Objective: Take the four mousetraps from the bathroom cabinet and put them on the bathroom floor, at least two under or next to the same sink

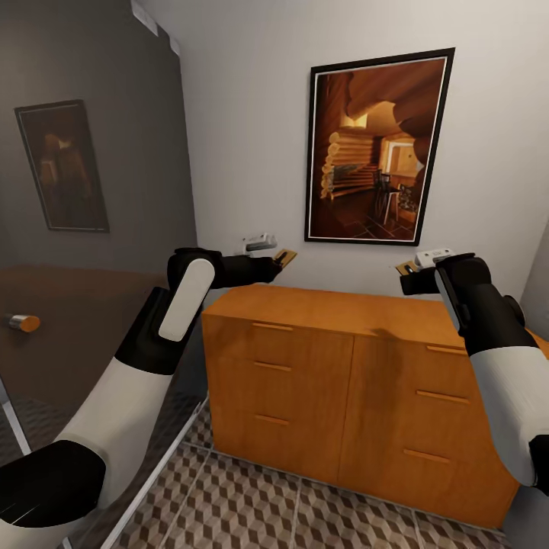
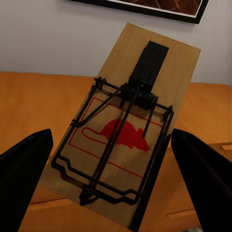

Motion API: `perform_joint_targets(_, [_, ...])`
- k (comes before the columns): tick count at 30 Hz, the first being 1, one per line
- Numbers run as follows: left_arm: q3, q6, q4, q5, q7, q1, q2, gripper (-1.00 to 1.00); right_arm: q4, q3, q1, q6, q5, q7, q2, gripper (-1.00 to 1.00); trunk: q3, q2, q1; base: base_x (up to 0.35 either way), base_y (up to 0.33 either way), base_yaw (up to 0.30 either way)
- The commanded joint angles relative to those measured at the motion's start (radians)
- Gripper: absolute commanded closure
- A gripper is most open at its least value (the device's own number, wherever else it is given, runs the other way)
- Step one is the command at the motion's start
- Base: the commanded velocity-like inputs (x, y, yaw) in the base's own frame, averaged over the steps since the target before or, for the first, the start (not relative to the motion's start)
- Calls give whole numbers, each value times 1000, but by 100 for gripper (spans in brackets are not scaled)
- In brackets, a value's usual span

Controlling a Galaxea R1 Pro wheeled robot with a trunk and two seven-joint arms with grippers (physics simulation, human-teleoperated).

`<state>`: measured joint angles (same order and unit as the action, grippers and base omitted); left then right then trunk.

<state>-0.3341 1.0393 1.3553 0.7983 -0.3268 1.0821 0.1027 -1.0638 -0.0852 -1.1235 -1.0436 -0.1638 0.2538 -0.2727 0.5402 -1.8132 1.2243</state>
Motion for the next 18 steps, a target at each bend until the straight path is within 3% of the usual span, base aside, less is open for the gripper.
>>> perform_joint_targets(1, [0,2,1,10,-11,1,0,100,-1,-2,-1,-4,-10,9,0,100,1,-1,0,0,0,-8])
perform_joint_targets(18, [-2,2,-1,11,-11,1,0,100,7,-2,-1,-4,-9,9,3,100,1,-1,0,0,0,-1])
